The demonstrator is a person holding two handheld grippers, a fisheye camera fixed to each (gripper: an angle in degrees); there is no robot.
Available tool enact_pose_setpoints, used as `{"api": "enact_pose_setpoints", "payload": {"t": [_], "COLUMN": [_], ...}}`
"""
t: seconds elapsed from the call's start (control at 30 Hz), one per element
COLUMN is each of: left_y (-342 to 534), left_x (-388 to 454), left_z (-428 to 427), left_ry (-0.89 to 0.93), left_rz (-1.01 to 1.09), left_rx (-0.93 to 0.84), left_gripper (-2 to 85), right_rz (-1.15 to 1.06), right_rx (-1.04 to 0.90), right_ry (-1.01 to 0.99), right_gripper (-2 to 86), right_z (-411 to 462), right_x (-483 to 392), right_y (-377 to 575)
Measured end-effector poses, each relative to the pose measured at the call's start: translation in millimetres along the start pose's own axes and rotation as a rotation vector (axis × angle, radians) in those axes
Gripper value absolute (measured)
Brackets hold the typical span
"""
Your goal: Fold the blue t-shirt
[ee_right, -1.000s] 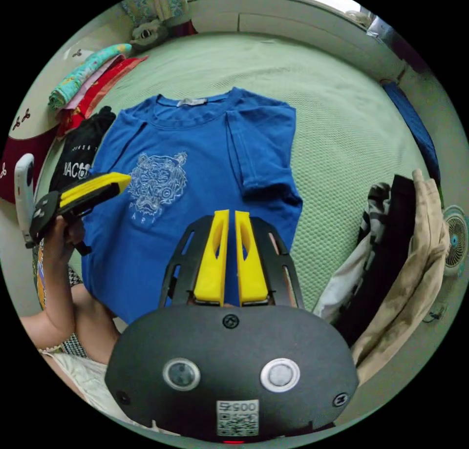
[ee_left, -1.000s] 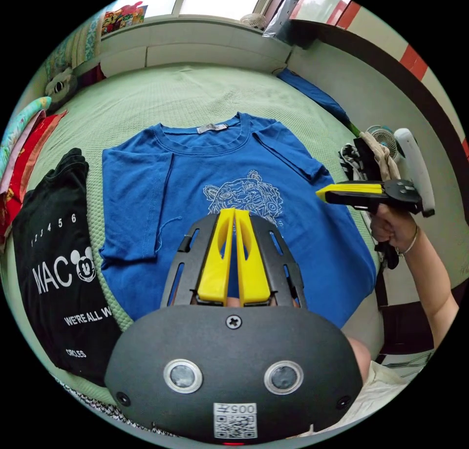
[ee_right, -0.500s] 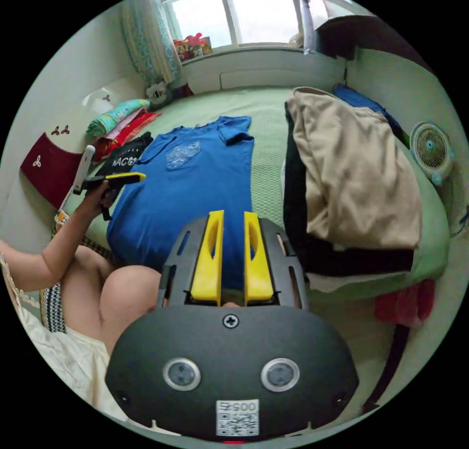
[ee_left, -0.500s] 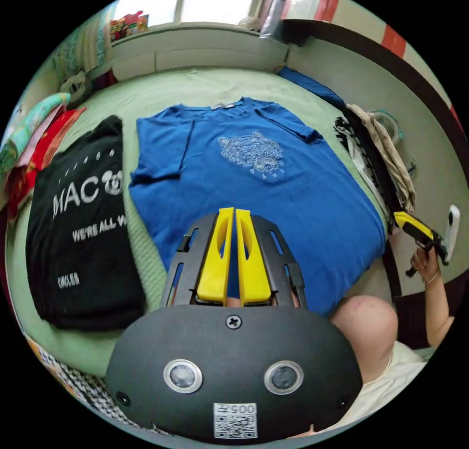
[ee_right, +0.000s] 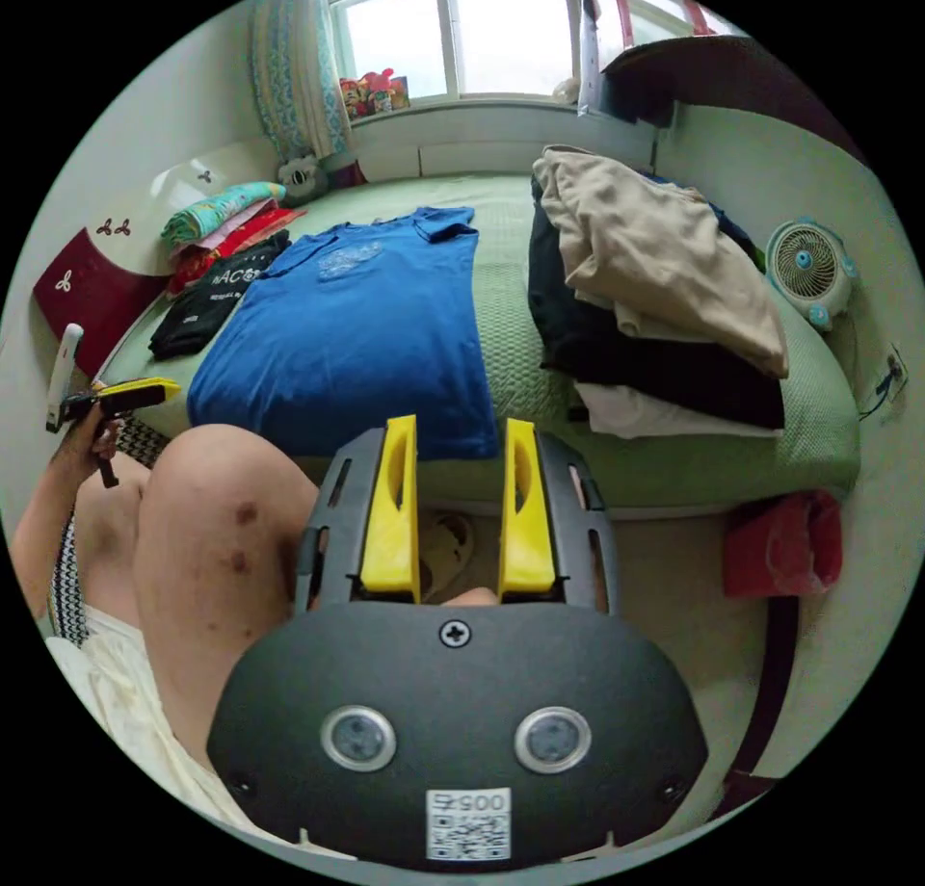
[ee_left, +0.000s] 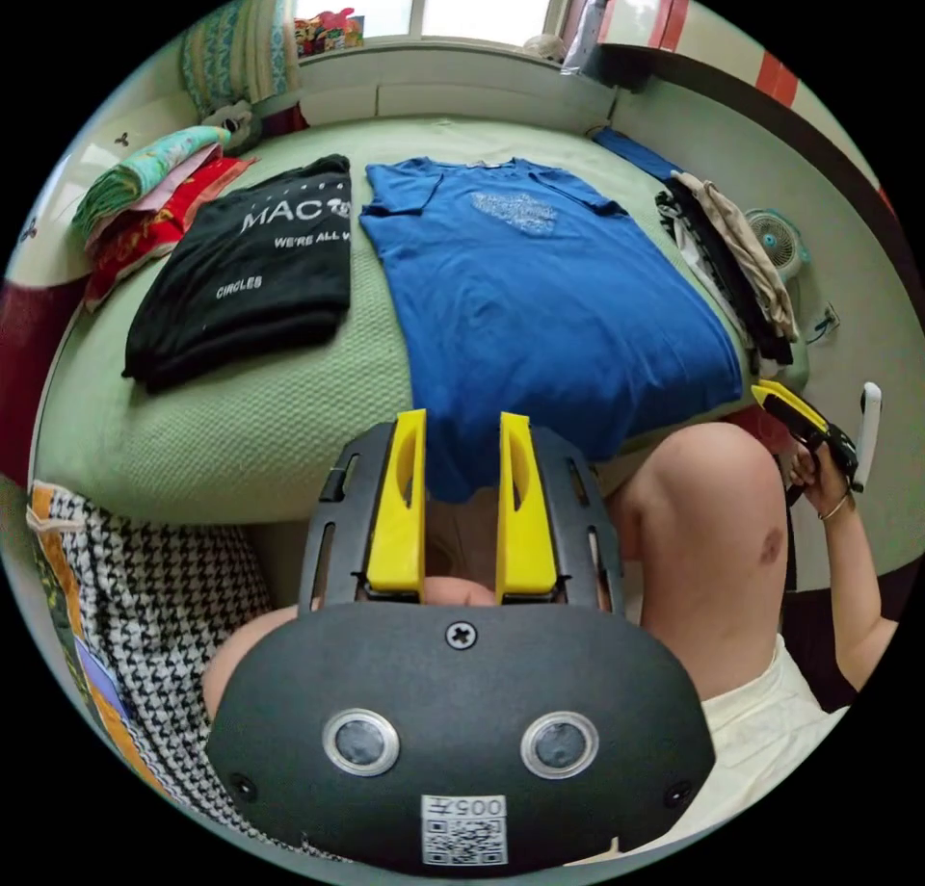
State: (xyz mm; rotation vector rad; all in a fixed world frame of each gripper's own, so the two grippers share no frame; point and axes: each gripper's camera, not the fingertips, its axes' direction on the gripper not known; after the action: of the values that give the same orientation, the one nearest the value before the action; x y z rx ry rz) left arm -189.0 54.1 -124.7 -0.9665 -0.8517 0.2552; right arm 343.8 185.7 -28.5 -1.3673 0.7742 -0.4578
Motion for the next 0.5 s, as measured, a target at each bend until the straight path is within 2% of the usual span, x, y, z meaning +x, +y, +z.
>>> {"api": "enact_pose_setpoints", "payload": {"t": [0.23, 0.37, 0.5], "left_y": [50.3, 67.6, 78.6], "left_x": [-2.4, -9.5, -14.5], "left_z": [-10.9, -8.6, -5.0], "left_ry": [0.026, 0.026, 0.034], "left_rz": [-0.027, -0.072, -0.106], "left_rx": [-0.008, -0.023, -0.02], "left_gripper": [12.4, 13.4, 13.9], "right_rz": [0.029, 0.046, 0.08], "right_rx": [-0.092, -0.146, -0.112], "right_ry": [0.014, 0.059, -0.027], "right_gripper": [9.4, 3.8, 0.4], "right_z": [19.8, 20.1, -1.2], "right_x": [6.4, 2.1, 4.1], "right_y": [12.5, 20.6, 29.8]}}
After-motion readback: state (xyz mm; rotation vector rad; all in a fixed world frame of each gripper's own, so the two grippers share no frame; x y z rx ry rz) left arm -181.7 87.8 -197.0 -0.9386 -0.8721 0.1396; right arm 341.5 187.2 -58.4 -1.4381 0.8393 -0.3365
